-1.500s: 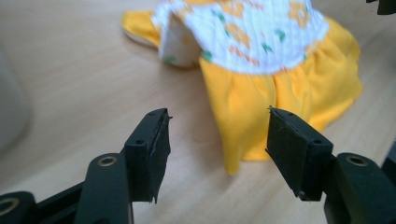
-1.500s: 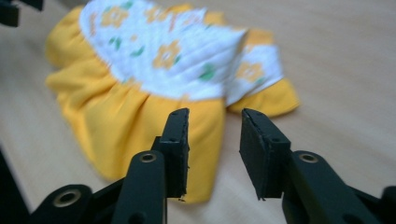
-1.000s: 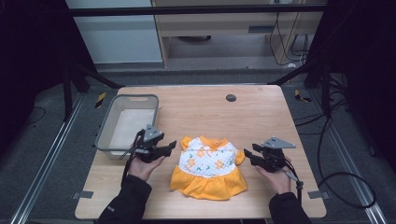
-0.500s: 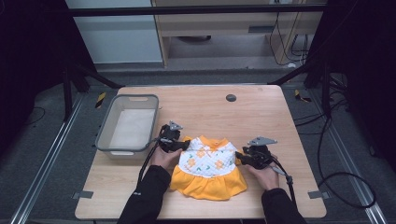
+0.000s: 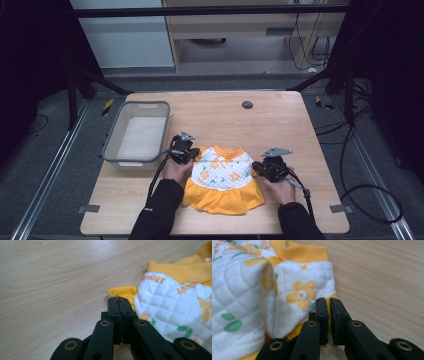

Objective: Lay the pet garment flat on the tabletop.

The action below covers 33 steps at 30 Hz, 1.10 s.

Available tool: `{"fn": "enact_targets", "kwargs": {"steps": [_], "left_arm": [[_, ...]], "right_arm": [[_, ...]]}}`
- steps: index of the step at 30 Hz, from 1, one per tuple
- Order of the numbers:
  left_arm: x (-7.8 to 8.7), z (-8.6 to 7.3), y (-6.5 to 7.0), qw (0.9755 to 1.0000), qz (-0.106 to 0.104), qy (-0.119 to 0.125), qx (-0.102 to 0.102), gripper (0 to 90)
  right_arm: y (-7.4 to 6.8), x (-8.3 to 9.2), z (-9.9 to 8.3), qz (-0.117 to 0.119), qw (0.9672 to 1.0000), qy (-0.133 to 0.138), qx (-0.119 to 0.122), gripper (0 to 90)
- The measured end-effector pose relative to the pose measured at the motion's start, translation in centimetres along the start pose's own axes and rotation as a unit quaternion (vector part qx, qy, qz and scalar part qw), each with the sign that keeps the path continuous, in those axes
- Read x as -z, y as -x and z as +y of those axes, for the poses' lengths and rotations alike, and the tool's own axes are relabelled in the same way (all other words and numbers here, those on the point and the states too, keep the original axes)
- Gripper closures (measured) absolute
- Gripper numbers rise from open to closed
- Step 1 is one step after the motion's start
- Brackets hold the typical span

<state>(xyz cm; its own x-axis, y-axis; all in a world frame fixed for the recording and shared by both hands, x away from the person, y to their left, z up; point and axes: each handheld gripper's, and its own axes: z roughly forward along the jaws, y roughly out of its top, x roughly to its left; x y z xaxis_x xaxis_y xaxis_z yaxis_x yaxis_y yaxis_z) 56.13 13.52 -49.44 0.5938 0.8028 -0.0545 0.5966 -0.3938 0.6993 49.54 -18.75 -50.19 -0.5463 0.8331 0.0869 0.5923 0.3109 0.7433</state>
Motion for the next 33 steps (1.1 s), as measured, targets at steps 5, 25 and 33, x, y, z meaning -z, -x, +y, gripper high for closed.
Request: {"fn": "enact_targets", "kwargs": {"steps": [5, 25, 33], "left_arm": [[2.0, 0.1, -0.3, 0.9988, -0.005, 0.048, 0.009, 90.0], [5.7, 5.3, -2.3, 0.9849, 0.116, 0.126, 0.024, 65.7], [6.0, 3.6, -1.3, 0.9892, 0.061, 0.13, 0.027, 59.4]], "right_arm": [[0.1, 1.1, 0.8, -0.003, 0.9996, 0.027, 0.01, 85.8], [1.2, -1.5, 9.7, -0.128, 0.9821, 0.122, 0.064, 70.0], [1.0, 0.1, 8.6, -0.087, 0.9875, 0.115, 0.063, 69.8]]}}
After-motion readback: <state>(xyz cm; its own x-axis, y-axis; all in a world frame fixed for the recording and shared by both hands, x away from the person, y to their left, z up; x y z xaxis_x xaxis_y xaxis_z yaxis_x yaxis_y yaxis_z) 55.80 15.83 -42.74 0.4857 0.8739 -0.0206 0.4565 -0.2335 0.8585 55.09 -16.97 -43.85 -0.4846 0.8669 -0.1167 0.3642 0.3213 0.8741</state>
